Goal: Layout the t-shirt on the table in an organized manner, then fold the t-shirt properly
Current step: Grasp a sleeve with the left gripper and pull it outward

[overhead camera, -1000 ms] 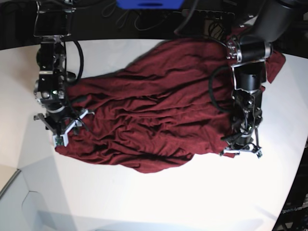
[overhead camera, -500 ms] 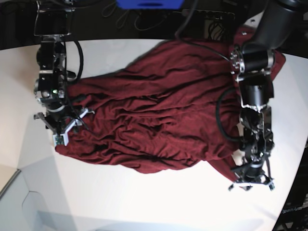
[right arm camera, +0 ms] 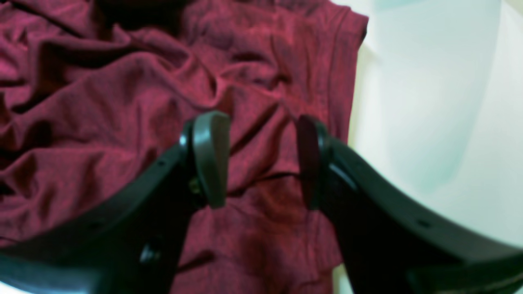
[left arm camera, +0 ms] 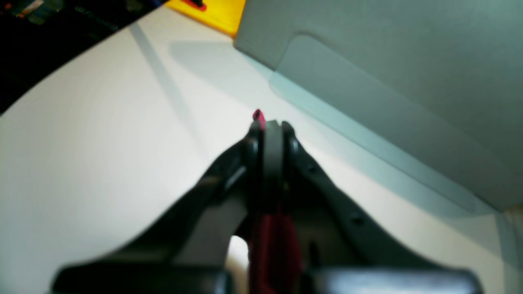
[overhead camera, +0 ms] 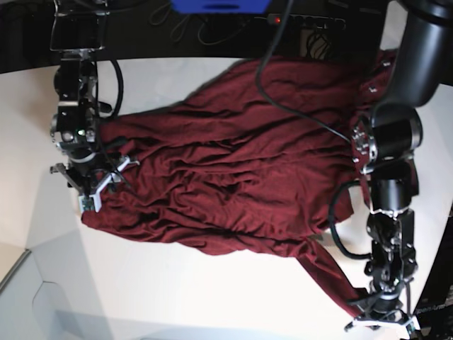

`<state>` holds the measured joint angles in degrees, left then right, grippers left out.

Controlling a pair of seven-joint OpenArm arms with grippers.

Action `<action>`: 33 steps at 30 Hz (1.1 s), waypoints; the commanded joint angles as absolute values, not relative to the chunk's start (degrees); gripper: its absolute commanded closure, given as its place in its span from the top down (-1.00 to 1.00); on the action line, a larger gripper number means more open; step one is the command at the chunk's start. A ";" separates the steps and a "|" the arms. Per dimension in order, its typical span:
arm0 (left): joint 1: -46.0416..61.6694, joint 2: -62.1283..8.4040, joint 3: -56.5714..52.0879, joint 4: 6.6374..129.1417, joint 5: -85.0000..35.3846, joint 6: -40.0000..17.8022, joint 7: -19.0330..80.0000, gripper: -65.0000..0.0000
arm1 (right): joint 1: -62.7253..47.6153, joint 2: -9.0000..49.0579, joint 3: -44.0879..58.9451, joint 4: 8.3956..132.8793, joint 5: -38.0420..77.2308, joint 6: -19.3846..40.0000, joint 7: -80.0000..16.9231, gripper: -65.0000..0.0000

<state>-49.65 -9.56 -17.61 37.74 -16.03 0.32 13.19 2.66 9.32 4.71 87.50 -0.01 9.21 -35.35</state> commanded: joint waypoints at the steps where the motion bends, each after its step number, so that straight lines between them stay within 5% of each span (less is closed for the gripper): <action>1: -53.32 -11.12 -17.71 38.81 -16.22 0.22 11.03 -0.99 | 3.65 9.80 4.88 88.57 -0.04 9.10 -33.89 -0.16; 15: -53.14 -12.44 -17.54 37.67 -15.96 0.13 10.95 -0.99 | 3.65 9.71 4.79 88.57 -0.04 9.10 -33.89 -0.16; 23: -50.15 -12.88 -17.54 28.62 -15.87 0.04 0.31 -0.98 | 3.65 9.71 4.62 88.57 -0.04 9.10 -33.89 -0.16; 26: -50.24 -12.97 -17.54 25.80 -15.87 0.13 -1.27 -0.71 | 3.65 9.71 4.62 88.57 -0.04 9.10 -33.89 -0.16; 33: -50.24 -12.97 -17.63 25.54 -16.22 -0.04 -1.36 0.42 | 3.65 9.71 4.62 88.57 -0.04 9.10 -33.89 -0.16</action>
<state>-47.92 -12.38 -17.54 24.43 -16.12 0.43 0.14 2.66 9.32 4.45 87.50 -0.03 9.21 -35.33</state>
